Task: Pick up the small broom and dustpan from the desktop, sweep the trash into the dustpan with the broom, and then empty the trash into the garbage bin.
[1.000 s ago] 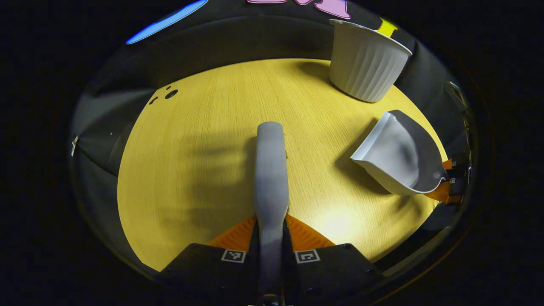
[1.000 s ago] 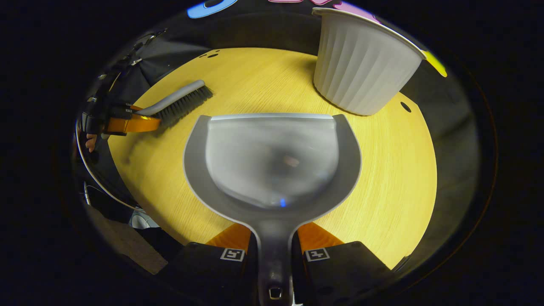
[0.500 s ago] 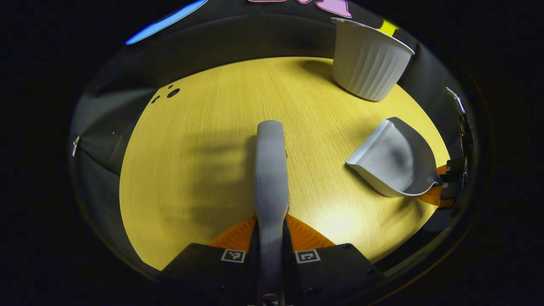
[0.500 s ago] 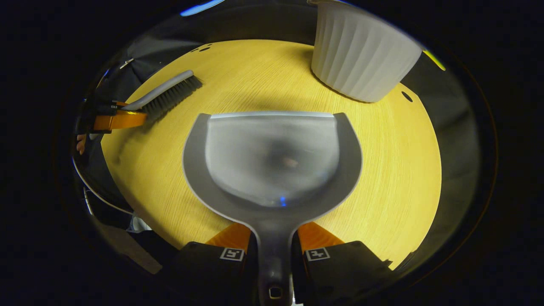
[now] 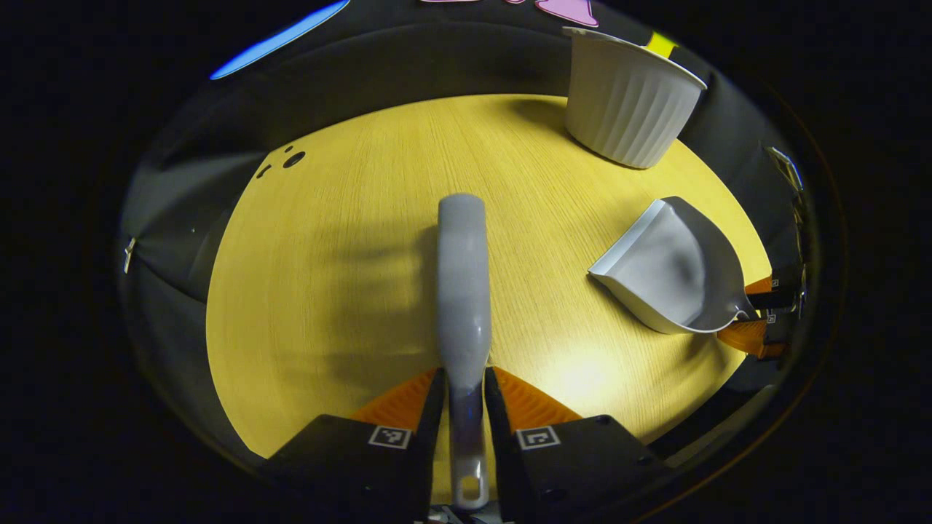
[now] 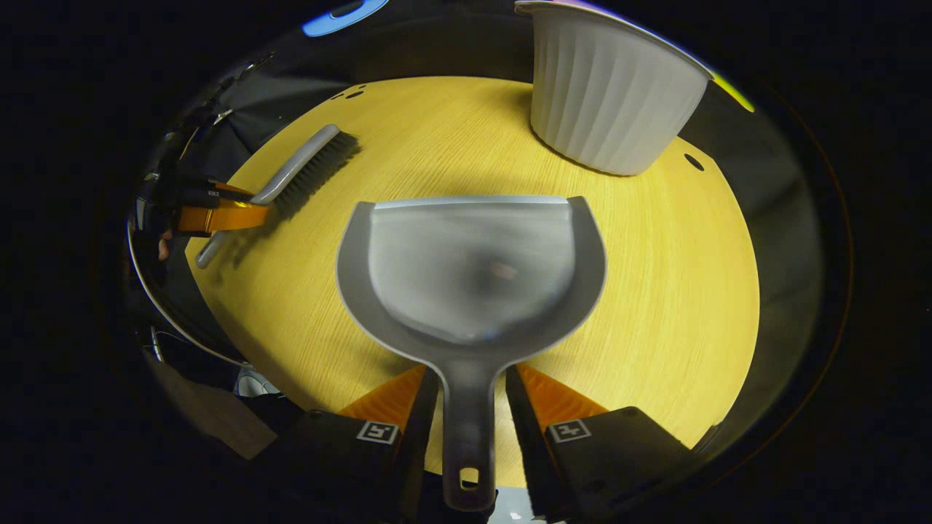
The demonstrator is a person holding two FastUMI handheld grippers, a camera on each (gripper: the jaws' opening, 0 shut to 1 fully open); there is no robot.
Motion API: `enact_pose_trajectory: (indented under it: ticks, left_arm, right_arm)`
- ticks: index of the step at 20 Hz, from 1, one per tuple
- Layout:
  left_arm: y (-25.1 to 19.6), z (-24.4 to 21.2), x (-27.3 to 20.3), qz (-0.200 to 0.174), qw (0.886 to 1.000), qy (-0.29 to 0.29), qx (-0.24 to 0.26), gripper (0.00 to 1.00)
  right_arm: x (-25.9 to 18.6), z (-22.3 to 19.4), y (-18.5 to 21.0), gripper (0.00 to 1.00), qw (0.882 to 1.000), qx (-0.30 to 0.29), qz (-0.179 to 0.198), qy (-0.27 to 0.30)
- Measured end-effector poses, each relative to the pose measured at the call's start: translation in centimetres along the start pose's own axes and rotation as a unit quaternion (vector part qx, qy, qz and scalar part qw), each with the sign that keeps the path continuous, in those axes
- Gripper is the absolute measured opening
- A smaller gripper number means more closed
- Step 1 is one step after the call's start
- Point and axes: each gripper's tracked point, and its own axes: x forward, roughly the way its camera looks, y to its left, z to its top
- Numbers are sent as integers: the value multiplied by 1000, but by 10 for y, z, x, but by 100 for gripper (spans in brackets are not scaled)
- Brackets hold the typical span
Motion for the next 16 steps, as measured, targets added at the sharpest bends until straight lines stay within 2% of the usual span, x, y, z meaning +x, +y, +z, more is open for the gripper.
enact_pose_trajectory:
  ticks: [1, 2, 3, 5, 6, 7, 11, 14, 16]
  left_arm:
    - [1, 2, -2, 1, 1000, -4, 2, 47]
    - [1, 3, -5, 2, 1000, -8, 3, 54]
    - [1, 5, -9, 2, 1000, -13, 4, 62]
    - [5, 12, -20, 7, 1000, -28, 8, 71]
    - [5, 16, -27, 8, 999, -37, 11, 72]
    - [5, 21, -32, 8, 999, -46, 14, 76]
    - [0, 60, -71, 4, 992, -127, 24, 79]
    - [-10, 109, -113, -12, 975, -223, 22, 78]
    - [-14, 139, -140, -20, 962, -273, 14, 79]
  right_arm:
    - [-5, 1, -1, 70, 1000, -2, 0, -3]
    - [-10, 2, -2, 65, 1000, -4, -3, -7]
    - [-16, 5, -4, 69, 1000, -5, -3, -14]
    - [-37, 17, -4, 89, 999, -1, -4, -40]
    - [-47, 24, -3, 82, 998, 4, -2, -55]
    - [-59, 36, -1, 82, 997, 12, 2, -76]
    - [-106, 87, -3, 85, 984, 28, -3, -178]
    - [-143, 128, -12, 88, 966, 43, -16, -255]
    - [-167, 151, -17, 88, 956, 59, -21, -287]
